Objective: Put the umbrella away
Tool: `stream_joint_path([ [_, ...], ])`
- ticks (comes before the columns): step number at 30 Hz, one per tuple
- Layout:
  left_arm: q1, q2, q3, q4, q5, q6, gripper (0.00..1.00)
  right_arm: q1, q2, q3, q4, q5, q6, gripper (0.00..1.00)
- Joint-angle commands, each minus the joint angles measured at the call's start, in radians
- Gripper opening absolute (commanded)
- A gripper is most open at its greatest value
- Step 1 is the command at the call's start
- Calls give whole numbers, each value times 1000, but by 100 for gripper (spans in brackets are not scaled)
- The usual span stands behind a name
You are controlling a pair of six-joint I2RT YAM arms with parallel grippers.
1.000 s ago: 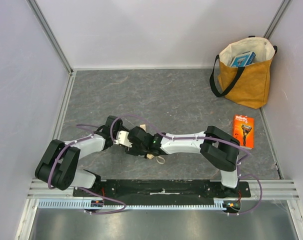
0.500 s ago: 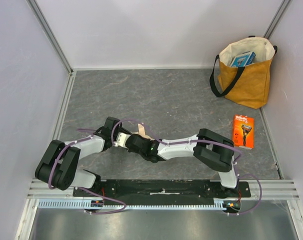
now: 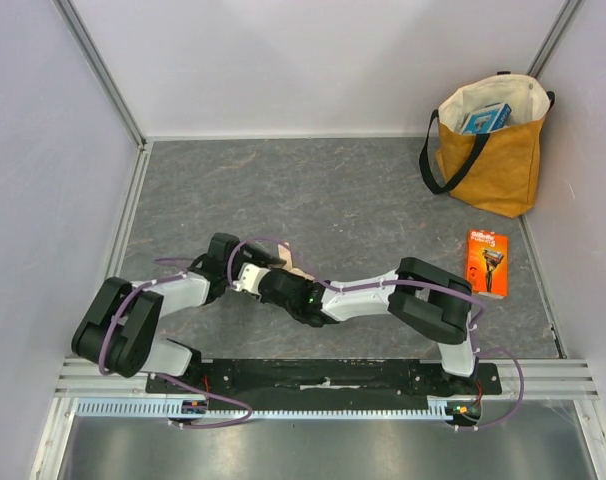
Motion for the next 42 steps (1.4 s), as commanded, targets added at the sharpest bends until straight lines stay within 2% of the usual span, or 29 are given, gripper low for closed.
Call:
stream_joint_path([
  [1,-34,-42,-40,19,60,16,91,-59,39,-110,-4,-176,90,0],
  [4,-23,-111,-101,127,15,51,92,-80,8,-162,39,-222,124,0],
  [13,-21,-240,-176,219,-76,197,94,-195,-120,-280,191,-530,243,0],
  [17,-20,-211,-139,208,-83,260,95,-223,-154,-274,223,-652,293,0],
  [19,-21,-184,-149,268,-65,263,95,-225,-165,-256,220,-710,305,0],
  [26,-57,-104,-146,299,-99,277,96,-248,-199,-188,194,-745,372,0],
  [29,-73,-105,-170,320,-119,263,96,-286,-205,-186,237,-779,458,0],
  [38,-97,-139,-169,305,-183,275,83,-370,-180,-191,482,-1058,707,0],
  [42,-97,-133,-139,299,-194,315,72,-386,-174,-188,503,-1170,744,0],
])
